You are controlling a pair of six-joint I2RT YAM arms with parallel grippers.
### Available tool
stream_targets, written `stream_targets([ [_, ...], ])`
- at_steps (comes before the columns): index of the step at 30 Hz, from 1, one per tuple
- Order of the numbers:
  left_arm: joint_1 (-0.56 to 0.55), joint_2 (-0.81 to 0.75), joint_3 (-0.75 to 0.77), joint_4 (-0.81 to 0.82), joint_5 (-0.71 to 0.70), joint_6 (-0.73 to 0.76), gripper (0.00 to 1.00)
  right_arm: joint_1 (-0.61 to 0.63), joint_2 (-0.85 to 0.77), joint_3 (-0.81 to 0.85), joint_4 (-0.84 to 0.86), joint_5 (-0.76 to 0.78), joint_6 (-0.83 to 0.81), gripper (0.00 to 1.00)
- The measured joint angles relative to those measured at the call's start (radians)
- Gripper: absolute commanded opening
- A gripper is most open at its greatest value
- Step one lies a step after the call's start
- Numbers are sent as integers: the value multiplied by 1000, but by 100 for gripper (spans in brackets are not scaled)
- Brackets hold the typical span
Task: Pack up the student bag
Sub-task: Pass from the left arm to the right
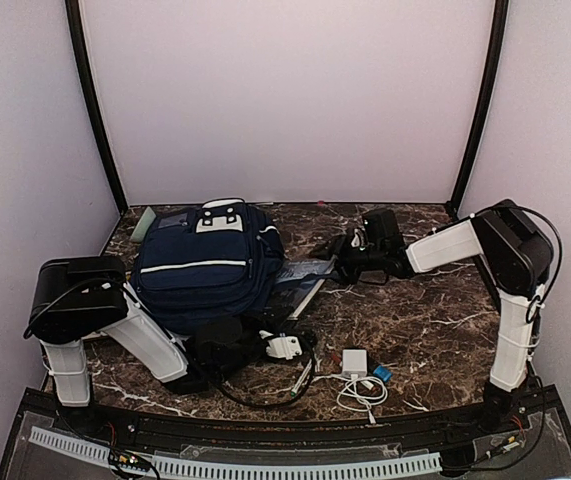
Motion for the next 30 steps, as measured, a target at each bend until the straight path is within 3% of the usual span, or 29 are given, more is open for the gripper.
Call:
stream_targets([
  [2,0,0,0,0,0,0,0,4,21,15,-5,-11,-7,24],
  [6,-1,4,0,-2,3,0,0,5,42,20,-8,-30,34,0],
  [8,-2,5,0,-2,1,0,2,5,39,20,-9,-29,40,0],
  [10,-3,-5,8,-40,5,-13,20,0,34,13,-9,-26,40,0],
  [13,-2,-82,59,-245,64,-73,66,-17,2,-19,-19,-26,40,0],
  [14,0,-124,90,-350,107,-106,87,-24,-20,-31,-35,-29,28,0],
  [15,0,-168,125,-453,154,-147,97,-32,-47,-42,-60,-24,3,0],
  [22,-5,-457,452,-1018,500,-409,99,-105,-278,-62,-318,148,-245,0],
  [27,23,-558,595,-1420,548,-508,92,-139,-474,-35,-516,311,-413,0],
  [30,98,-556,639,-1690,522,-570,88,-153,-585,-24,-599,392,-489,0],
])
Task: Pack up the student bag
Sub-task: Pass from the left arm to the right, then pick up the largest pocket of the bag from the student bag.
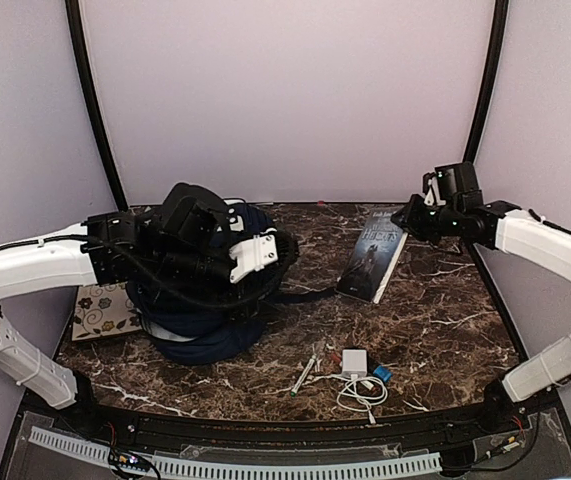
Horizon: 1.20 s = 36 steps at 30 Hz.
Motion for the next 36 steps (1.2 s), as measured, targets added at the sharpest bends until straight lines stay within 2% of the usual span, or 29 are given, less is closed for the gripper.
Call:
stream_targets([
  [3,56,10,-14,-240,-81,-29,90,-4,-93,0,-64,50,-46,0],
  [6,54,5,-81,-368,-153,-19,98,-4,-151,0,-104,61,-62,0],
  [11,62,-13,-216,-443,-346,27,99,-3,-184,0,-129,46,-66,0],
  [14,80,-33,-266,-418,-449,55,96,-3,-185,-4,-142,37,-67,0],
  [19,98,-41,-349,-377,-575,90,80,-4,-192,-27,-146,21,-66,0],
  [21,106,-42,-347,-360,-605,102,65,-3,-193,-28,-151,13,-67,0],
  [25,120,-42,-351,-305,-662,141,23,-3,-199,-31,-150,-2,-69,0],
  [27,124,-42,-349,-291,-683,153,11,-3,-205,-34,-150,-10,-69,0],
  [30,125,-39,-315,-297,-699,151,1,-3,-214,-35,-154,-26,-74,0],
  [35,129,-42,-224,-286,-697,139,0,-3,-225,-35,-161,-75,-96,0],
  [36,130,-46,-214,-283,-692,136,3,-3,-227,-35,-163,-83,-98,0],
])
